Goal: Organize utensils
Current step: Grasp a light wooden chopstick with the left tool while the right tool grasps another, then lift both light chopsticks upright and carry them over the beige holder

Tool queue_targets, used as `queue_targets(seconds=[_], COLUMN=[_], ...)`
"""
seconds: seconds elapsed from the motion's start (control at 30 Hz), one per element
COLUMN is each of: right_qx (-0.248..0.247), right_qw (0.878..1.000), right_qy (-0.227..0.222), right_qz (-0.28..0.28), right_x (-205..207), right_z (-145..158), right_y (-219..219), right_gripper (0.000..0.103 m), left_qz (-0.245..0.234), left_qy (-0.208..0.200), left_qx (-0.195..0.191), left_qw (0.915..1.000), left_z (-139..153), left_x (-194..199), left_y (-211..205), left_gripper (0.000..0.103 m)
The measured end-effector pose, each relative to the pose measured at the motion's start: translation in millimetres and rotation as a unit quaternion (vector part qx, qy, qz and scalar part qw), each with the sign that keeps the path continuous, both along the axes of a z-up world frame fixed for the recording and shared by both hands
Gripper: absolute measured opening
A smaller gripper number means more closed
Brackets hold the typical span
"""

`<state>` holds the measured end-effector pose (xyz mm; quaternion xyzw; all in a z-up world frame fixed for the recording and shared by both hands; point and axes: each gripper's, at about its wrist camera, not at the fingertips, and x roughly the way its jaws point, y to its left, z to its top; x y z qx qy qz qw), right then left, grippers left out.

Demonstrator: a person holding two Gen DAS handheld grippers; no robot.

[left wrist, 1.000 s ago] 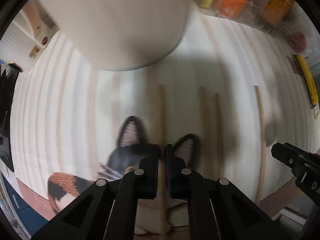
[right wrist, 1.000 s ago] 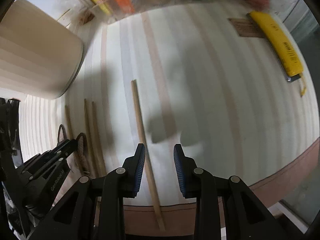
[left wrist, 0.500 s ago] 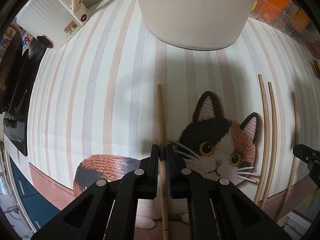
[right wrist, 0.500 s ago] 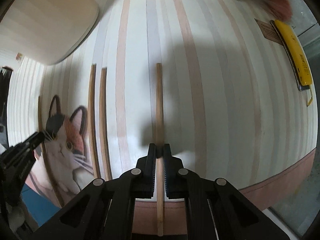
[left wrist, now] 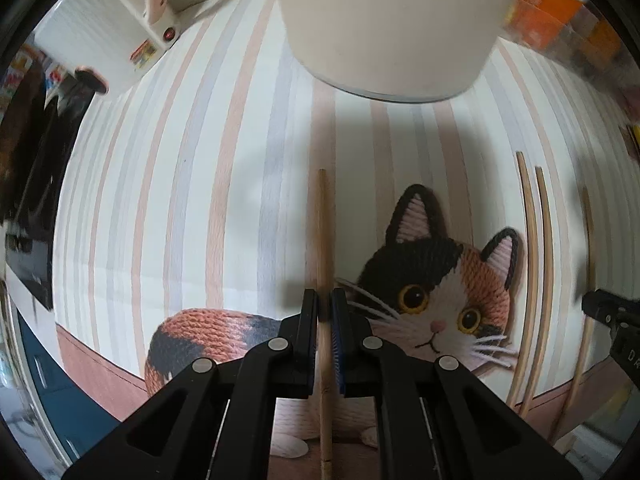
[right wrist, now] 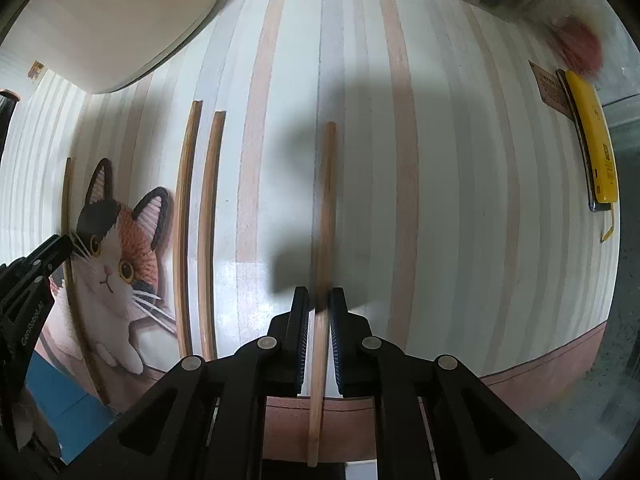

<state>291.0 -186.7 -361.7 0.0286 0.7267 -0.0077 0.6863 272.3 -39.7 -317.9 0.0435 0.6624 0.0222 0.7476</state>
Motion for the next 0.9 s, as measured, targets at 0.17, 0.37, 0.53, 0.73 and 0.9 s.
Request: queue_targets(seconds=[0.17, 0.37, 0.53, 0.73, 0.9], right_qx=[0.020, 0.010, -0.001, -0.005, -0.001], right_qw=[0.999, 1.000, 1.000, 1.000, 1.000], right_qy=[-0.013, 0.000, 0.007, -0.003, -0.027], right_qz=[-0.033, -0.008, 0.009, 0.013, -0.008], right_x=[7.6, 14.6, 24.9, 34.9, 27.1], right_z=[2.6, 2.5, 0.1, 0.0, -1.2], right_y=[0.1, 12.4, 23.5, 33.5, 26.5], right_gripper=[0.007, 0.008, 0.008, 0.008, 0.007], left_qz=[0.039, 0.027, 0.026, 0.008, 0.018], left_qy=[0.012, 0.013, 0.013, 0.009, -0.003], left_qx=[-0.026, -0.019, -0.015, 0.002, -0.003], left_qw=[0.9988, 0.9994, 0.9995, 0.9999, 0.9998], left_z=[-1.0, -2.2, -3.1, -6.1, -0.2], left_x=[9.3, 11.6, 15.6, 17.6, 16.5], left_y=[9.0, 7.1, 1.0, -10.4, -11.5], left_gripper=[0.004, 0.005, 0.005, 0.005, 0.004])
